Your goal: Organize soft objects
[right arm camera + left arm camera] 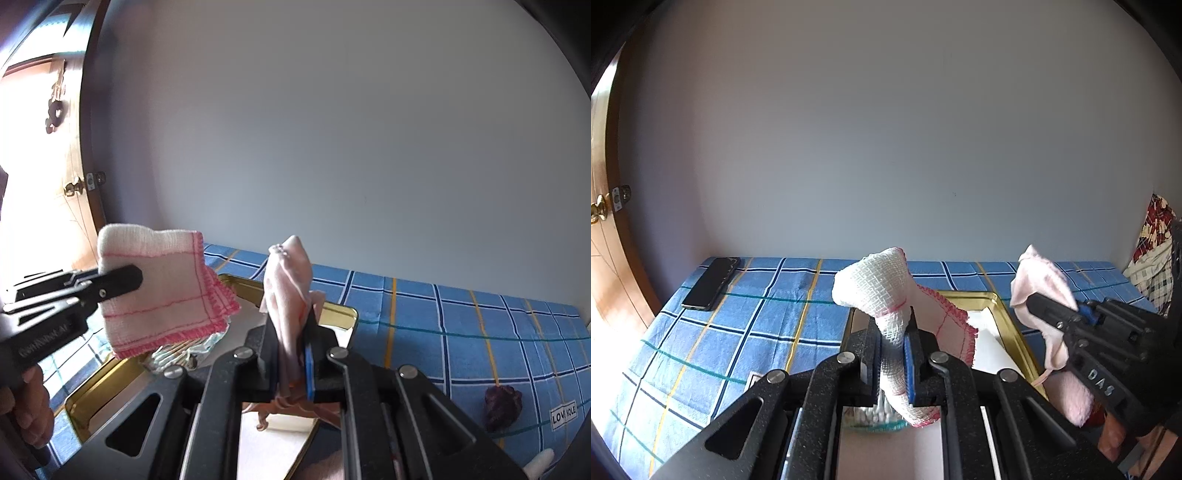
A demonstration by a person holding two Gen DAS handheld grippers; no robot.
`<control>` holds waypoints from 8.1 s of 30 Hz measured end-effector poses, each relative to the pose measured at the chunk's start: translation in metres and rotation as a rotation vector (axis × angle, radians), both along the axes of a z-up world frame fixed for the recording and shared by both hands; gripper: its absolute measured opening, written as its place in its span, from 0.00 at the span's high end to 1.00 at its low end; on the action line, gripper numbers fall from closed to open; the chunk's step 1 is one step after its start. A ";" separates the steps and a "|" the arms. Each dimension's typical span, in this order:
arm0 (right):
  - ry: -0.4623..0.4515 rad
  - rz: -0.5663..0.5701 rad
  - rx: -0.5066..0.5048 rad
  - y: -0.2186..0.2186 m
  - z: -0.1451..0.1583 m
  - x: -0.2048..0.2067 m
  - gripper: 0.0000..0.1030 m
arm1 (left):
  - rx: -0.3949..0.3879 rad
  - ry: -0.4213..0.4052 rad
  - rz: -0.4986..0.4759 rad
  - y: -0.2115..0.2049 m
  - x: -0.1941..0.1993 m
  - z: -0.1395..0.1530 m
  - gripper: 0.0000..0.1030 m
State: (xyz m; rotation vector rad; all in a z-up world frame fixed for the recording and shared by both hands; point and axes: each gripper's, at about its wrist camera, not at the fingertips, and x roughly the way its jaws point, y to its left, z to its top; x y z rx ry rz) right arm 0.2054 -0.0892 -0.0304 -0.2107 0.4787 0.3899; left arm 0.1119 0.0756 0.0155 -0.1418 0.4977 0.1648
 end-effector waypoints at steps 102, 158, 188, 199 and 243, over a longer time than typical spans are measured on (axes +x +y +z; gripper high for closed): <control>-0.106 -0.287 0.082 -0.171 -0.002 -0.095 0.77 | 0.061 0.074 -0.245 -0.183 -0.010 -0.047 0.23; -0.107 -0.386 0.045 -0.189 -0.009 -0.089 0.76 | 0.040 -0.005 -0.282 -0.192 0.013 -0.056 0.80; -0.181 -0.340 0.050 -0.174 -0.005 -0.107 0.76 | 0.019 -0.139 -0.188 -0.161 -0.024 -0.052 0.80; -0.192 -0.314 0.071 -0.168 -0.005 -0.113 0.76 | 0.019 -0.173 -0.171 -0.159 -0.037 -0.049 0.80; -0.202 -0.199 0.076 -0.131 -0.018 -0.119 0.76 | -0.025 -0.208 -0.108 -0.128 -0.063 -0.048 0.80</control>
